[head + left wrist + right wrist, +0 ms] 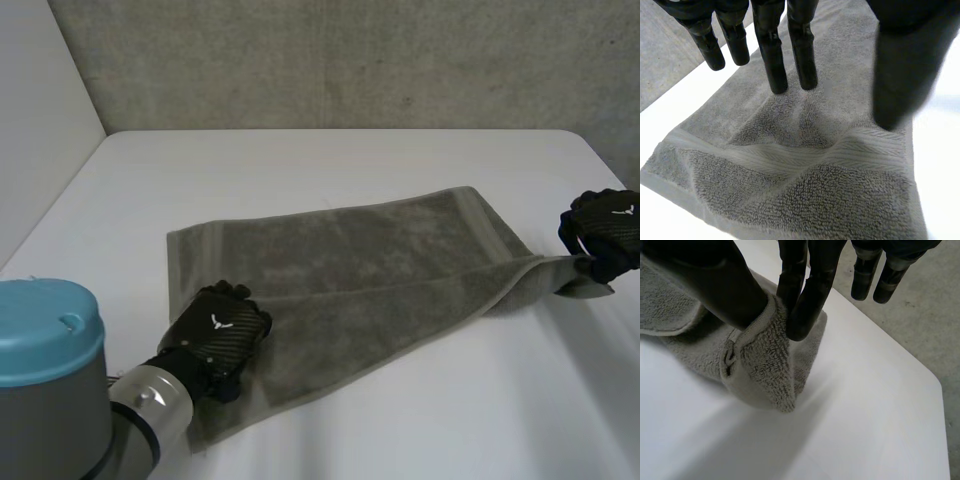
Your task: Fold the towel.
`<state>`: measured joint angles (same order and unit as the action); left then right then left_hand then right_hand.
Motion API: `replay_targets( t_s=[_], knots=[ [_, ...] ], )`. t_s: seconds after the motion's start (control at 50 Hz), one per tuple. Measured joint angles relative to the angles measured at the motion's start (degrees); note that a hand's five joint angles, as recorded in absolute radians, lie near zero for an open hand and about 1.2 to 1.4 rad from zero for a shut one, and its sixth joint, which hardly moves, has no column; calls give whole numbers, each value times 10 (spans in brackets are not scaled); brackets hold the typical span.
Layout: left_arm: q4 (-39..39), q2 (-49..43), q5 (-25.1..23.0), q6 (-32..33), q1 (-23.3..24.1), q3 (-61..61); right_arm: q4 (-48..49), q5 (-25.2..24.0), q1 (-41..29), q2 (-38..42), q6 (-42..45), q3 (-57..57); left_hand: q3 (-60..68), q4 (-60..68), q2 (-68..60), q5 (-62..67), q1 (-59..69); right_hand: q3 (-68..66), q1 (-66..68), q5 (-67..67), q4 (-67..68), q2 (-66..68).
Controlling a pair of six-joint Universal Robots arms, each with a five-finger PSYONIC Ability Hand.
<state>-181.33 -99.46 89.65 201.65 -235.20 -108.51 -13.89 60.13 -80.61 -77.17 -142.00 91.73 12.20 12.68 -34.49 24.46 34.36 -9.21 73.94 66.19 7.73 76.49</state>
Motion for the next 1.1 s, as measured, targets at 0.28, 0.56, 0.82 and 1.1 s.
replay_targets(
  t_s=[0.28, 0.56, 0.82, 1.1],
  knots=[
    [-35, -68, 14, 23, 11, 1, 7, 1, -2, 0, -3, 8, 0, 0, 25, -39, -27, 0, 0, 0, 0, 0],
    [-53, -101, 14, 27, 4, 1, 10, 1, -3, 3, -3, 12, 0, 0, -204, 203, 198, 0, 0, 0, 0, 0],
    [-47, -58, -3, 18, -5, -3, 6, 0, 6, 2, -1, 3, 0, 0, -425, 419, 376, 0, 0, 0, 0, 0],
    [57, 36, -115, 11, -4, -15, -34, -37, 22, -15, 73, 4, 0, 0, -425, 421, 376, 0, 0, 0, 0, 0]
  ],
)
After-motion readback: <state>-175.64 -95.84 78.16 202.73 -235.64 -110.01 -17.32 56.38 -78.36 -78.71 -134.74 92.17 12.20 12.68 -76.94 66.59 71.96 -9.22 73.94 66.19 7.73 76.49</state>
